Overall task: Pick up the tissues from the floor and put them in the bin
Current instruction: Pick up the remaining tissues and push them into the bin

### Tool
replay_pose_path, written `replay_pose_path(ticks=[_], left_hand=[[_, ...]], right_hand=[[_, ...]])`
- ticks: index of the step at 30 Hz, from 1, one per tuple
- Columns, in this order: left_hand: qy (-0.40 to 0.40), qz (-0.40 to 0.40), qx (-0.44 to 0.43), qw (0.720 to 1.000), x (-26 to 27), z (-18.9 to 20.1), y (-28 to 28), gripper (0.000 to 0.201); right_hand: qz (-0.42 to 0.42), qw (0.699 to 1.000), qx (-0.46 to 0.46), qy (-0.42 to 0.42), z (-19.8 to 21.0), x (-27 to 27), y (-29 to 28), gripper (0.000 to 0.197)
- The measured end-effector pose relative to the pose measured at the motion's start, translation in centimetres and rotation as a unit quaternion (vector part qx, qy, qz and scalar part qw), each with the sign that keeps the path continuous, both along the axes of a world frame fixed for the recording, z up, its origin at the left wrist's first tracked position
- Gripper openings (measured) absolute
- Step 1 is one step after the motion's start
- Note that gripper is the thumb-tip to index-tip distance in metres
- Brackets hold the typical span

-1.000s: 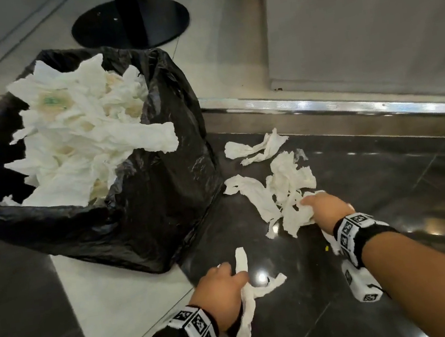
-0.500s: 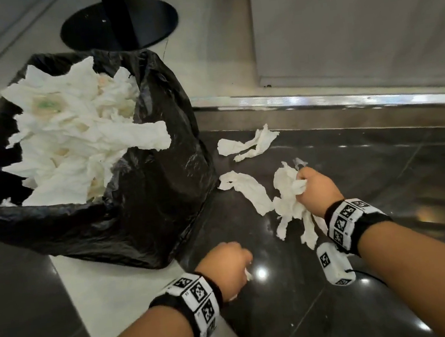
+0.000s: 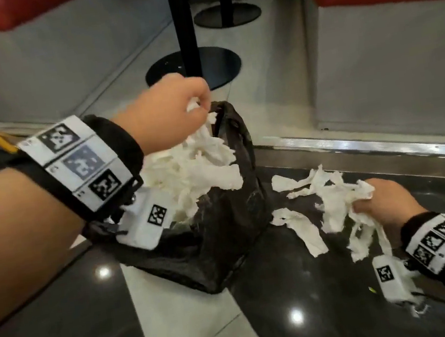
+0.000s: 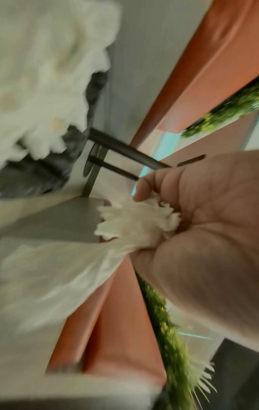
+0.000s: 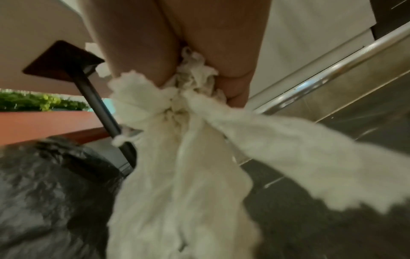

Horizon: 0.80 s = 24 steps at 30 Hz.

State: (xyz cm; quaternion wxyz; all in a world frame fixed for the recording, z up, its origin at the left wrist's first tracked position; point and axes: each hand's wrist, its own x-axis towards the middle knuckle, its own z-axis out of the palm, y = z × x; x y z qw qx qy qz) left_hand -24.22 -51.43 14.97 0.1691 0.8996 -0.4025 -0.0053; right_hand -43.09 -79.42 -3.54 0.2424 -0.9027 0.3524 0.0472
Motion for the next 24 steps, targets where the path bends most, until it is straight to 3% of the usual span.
replay_pose_path(ticks=[3,6,8,13,15,18,20,24], left_hand=[[0.039,0.046,0.198,0.978,3.9,-0.2,1.5,0.038],[0.051,0.045,0.395,0.916,6.7,-3.3,1.8,0.062],[0.036,0.046,0.458,0.887,8.2,-4.9,0.9,0.074],[0.054,-0.005,0.484,0.874,8.0,-7.9,-1.3,0.078],[0.043,-0.01,0.505,0.862,8.0,-10.8,-1.0,0.078],[-0.036,-0.038,0.595,0.802,7.4,-13.9,-0.7,0.073],[-0.047,-0.061,0.618,0.782,7.1,-14.7,-0.8,0.069],[0.01,-0.074,0.563,0.823,10.8,-16.3,-0.8,0.078]], right_hand=[[-0.038,0.997,0.043,-0.05,2.6,-0.2,0.0,0.013],[-0.079,0.985,0.085,-0.127,4.7,0.0,0.3,0.025],[-0.088,0.978,0.098,-0.161,6.0,0.1,0.4,0.027],[-0.095,0.966,0.11,-0.215,8.7,1.2,0.8,0.023],[-0.102,0.962,0.093,-0.237,10.3,1.8,0.8,0.029],[-0.099,0.943,0.075,-0.308,14.1,3.4,1.1,0.03],[-0.075,0.925,0.061,-0.368,17.2,4.9,2.0,0.03],[-0.022,0.875,0.12,-0.468,22.7,9.6,5.4,0.035]])
